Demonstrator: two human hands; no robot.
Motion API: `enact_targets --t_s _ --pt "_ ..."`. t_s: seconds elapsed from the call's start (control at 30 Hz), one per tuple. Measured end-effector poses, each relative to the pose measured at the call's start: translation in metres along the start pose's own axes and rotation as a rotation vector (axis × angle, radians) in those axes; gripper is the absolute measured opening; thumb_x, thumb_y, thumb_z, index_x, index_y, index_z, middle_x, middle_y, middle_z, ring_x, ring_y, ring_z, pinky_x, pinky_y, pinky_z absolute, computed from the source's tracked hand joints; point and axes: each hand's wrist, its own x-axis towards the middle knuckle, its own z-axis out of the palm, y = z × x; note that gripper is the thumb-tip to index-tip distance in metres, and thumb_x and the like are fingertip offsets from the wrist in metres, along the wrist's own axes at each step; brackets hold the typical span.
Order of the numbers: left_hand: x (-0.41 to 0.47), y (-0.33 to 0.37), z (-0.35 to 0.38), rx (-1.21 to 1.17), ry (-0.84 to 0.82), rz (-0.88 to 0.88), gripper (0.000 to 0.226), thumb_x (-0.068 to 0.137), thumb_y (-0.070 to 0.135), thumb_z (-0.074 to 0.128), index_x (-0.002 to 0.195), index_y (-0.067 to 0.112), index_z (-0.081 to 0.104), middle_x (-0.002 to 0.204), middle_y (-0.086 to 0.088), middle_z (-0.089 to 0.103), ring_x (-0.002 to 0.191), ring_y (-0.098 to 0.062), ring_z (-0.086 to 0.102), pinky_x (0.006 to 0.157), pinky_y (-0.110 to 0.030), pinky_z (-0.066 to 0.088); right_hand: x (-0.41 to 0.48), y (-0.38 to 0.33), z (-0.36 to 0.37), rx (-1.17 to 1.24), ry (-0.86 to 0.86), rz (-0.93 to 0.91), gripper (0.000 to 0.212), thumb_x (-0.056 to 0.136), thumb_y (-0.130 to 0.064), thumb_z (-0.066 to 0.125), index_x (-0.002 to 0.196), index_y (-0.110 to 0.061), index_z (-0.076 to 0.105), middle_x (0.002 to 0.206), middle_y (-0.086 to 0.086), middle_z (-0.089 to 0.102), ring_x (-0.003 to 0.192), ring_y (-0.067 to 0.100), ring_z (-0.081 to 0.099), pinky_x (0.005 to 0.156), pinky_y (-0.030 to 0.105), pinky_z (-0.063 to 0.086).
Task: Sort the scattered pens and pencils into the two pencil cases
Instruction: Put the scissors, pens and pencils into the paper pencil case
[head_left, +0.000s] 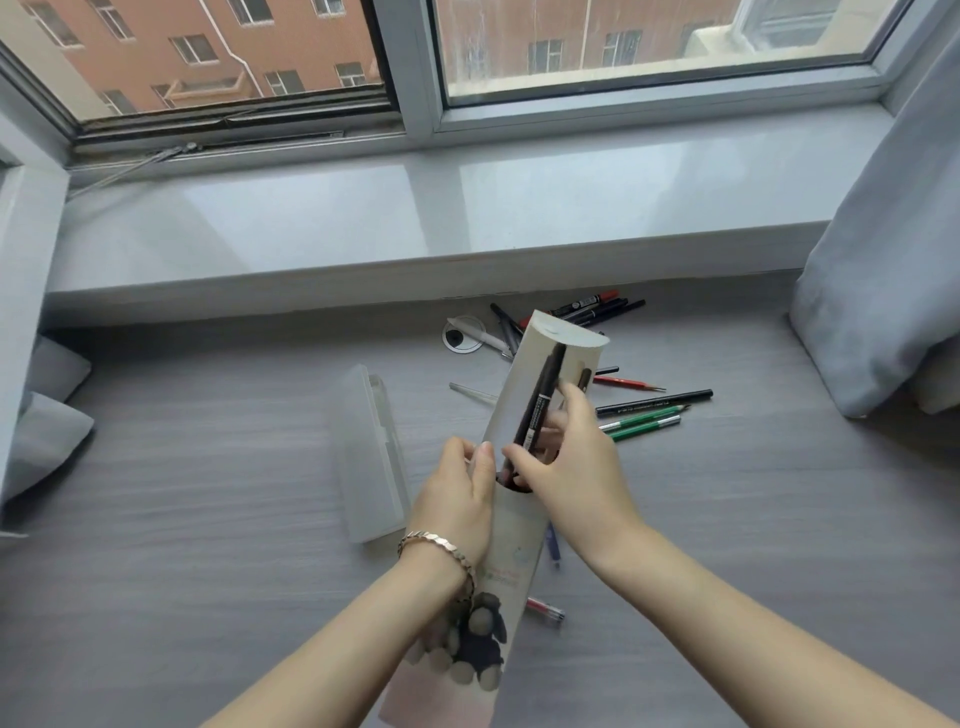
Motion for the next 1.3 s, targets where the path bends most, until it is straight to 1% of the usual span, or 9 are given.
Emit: enact_targets --t_s 0.07,0.2,0.43,0.57,0.7,0.83,1.03,1.2,1.3 --pt "0.001 0.002 0.0 -0.024 0.018 -0.014 0.026 0.097 0.035 0.033 0.082 0.016 0.042 0.067 0.006 0.052 0.075 -0.027 0.055 0.066 -0.033 0.038 -0.005 -0.001 -0.001 -0.093 0.023 -0.07 0.082 0.075 -0.01 0.072 0.14 -0.021 0.024 0.094 -0.007 0.061 0.081 0.007 0.061 0.074 0.012 0.046" --pt "0.003 0.003 -0.002 -0.038 0.039 -0.013 0.028 0.097 0.035 0.033 0.089 0.011 0.045 0.078 -0.003 0.058 0.082 -0.031 0.057 0.071 -0.036 0.042 -0.009 -0.005 -0.006 -0.224 0.024 -0.158 0.076 0.073 -0.015 0.074 0.135 -0.021 0.032 0.073 -0.009 0.056 0.062 -0.001 0.05 0.06 0.001 0.038" --pt "0.015 -0.004 -0.013 -0.034 0.068 0.006 0.029 0.097 0.03 0.033 0.069 0.022 0.036 0.061 0.007 0.041 0.058 -0.009 0.041 0.056 -0.031 0.027 0.025 -0.007 -0.039 -0.3 0.071 -0.206 0.038 0.081 -0.034 0.065 0.109 -0.012 0.053 0.064 -0.009 0.052 0.059 0.002 0.048 0.061 0.021 0.035" --pt "0.017 -0.014 -0.016 -0.022 0.068 -0.015 0.033 0.097 0.029 0.034 0.065 0.025 0.034 0.059 0.008 0.04 0.055 -0.005 0.038 0.049 -0.013 0.028 0.047 0.002 -0.045 -0.226 0.008 -0.141 0.03 0.084 -0.029 0.063 0.11 -0.013 0.061 0.079 -0.004 0.06 0.066 0.005 0.053 0.06 0.008 0.042" --pt "0.014 -0.019 -0.012 -0.019 0.024 0.015 0.033 0.097 0.027 0.034 0.065 0.023 0.035 0.057 0.007 0.038 0.053 -0.007 0.036 0.049 -0.015 0.03 0.055 0.005 -0.033 -0.113 -0.003 -0.079 0.045 0.084 -0.027 0.063 0.125 -0.019 0.046 0.095 -0.01 0.052 0.079 0.013 0.059 0.07 0.024 0.051" --pt "0.013 -0.021 -0.012 -0.037 0.037 0.015 0.034 0.097 0.025 0.035 0.063 0.023 0.035 0.056 0.008 0.037 0.052 -0.007 0.036 0.05 -0.011 0.032 0.057 0.008 -0.027 -0.102 0.012 -0.078 0.049 0.082 -0.023 0.066 0.125 -0.019 0.041 0.092 -0.011 0.05 0.071 0.006 0.052 0.063 0.012 0.042" --pt "0.015 -0.024 -0.012 -0.033 0.041 -0.017 0.031 0.097 0.027 0.035 0.066 0.026 0.037 0.06 0.008 0.041 0.055 -0.006 0.039 0.054 -0.019 0.031 0.064 0.024 -0.037 0.021 -0.038 -0.016 0.048 0.079 -0.022 0.069 0.117 -0.02 0.042 0.092 -0.002 0.059 0.077 0.013 0.057 0.071 0.022 0.047" --pt "0.016 -0.024 -0.017 -0.032 0.073 -0.026 0.031 0.097 0.029 0.035 0.066 0.025 0.037 0.061 0.009 0.042 0.056 -0.004 0.04 0.05 -0.011 0.029 0.085 0.054 -0.084 -1.031 -0.111 -0.242 0.041 0.084 -0.001 0.048 0.124 -0.011 0.048 0.125 0.008 0.05 0.115 0.027 0.044 0.091 0.04 0.044" --pt "0.016 -0.022 -0.019 -0.042 0.092 -0.018 0.034 0.097 0.027 0.035 0.064 0.023 0.035 0.059 0.007 0.039 0.055 -0.006 0.038 0.049 -0.008 0.033 0.087 0.065 -0.091 -1.378 -0.278 -0.206 0.044 0.081 -0.001 0.044 0.124 -0.011 0.042 0.128 0.007 0.045 0.119 0.027 0.04 0.09 0.036 0.042"
